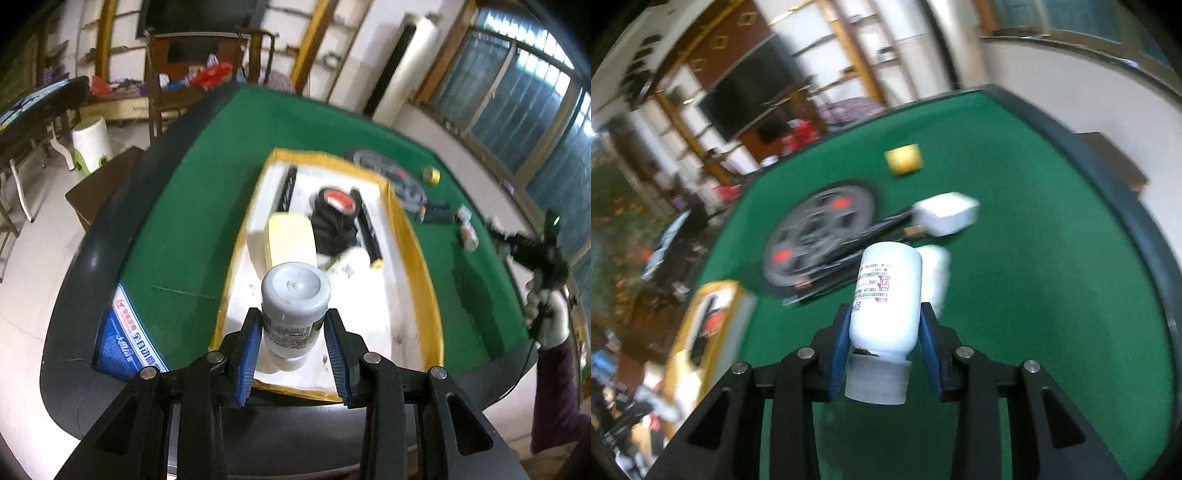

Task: Organize rigid objects
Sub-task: 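Carry the green-label bottle toward the tray with the left tool while the right tool grasps the tall bottle, then release the green-label bottle into the tray with the left tool while the right tool drops the tall bottle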

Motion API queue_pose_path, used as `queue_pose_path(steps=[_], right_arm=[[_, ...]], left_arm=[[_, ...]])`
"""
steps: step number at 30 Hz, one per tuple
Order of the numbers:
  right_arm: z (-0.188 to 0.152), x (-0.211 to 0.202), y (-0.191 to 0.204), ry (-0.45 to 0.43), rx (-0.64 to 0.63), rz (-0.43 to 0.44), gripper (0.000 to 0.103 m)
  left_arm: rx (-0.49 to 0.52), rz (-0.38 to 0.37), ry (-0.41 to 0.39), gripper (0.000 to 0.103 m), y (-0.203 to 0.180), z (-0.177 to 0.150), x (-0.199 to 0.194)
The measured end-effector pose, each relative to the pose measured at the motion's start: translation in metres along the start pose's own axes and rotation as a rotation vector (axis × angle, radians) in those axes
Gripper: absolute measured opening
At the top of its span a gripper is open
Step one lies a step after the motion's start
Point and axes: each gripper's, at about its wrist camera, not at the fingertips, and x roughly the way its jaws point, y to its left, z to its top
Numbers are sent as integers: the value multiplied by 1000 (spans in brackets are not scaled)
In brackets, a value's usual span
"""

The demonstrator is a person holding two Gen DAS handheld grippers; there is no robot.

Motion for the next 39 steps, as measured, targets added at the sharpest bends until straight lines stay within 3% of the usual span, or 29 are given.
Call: queue_pose_path(steps=[2, 6, 13, 16, 20, 24, 26, 30, 35, 39], right_arm=[[-9, 4, 30, 32, -39, 77, 35], [-26, 20, 89, 102, -111, 195, 35], [-61, 35, 179, 207, -270, 312, 35], [-74, 39, 208, 243, -327, 340, 35], [-91, 54, 243, 303, -394, 364, 35], [-112, 64, 268, 367, -462, 389, 35], [-125, 68, 283, 405, -505, 397, 35], [-143, 79, 302, 457, -580, 381, 35], [-159, 98, 311, 502, -625, 332, 35], [-165, 103, 318, 497, -638, 301, 35]], left_arm=[[-2, 5, 50, 36, 1, 4, 12], [-19, 8, 75, 36, 3, 15, 22], [-88, 41, 162, 38, 14, 21, 55], [-82, 45, 133, 38, 13, 21, 50], [-65, 44, 32, 38, 12, 21, 20], [-121, 34, -75, 57, 27, 19, -8], [-158, 45, -113, 57, 37, 17, -17], [-202, 89, -150, 57, 51, 12, -23], [-211, 85, -150, 57, 55, 10, -21], [-204, 123, -163, 57, 53, 11, -21]])
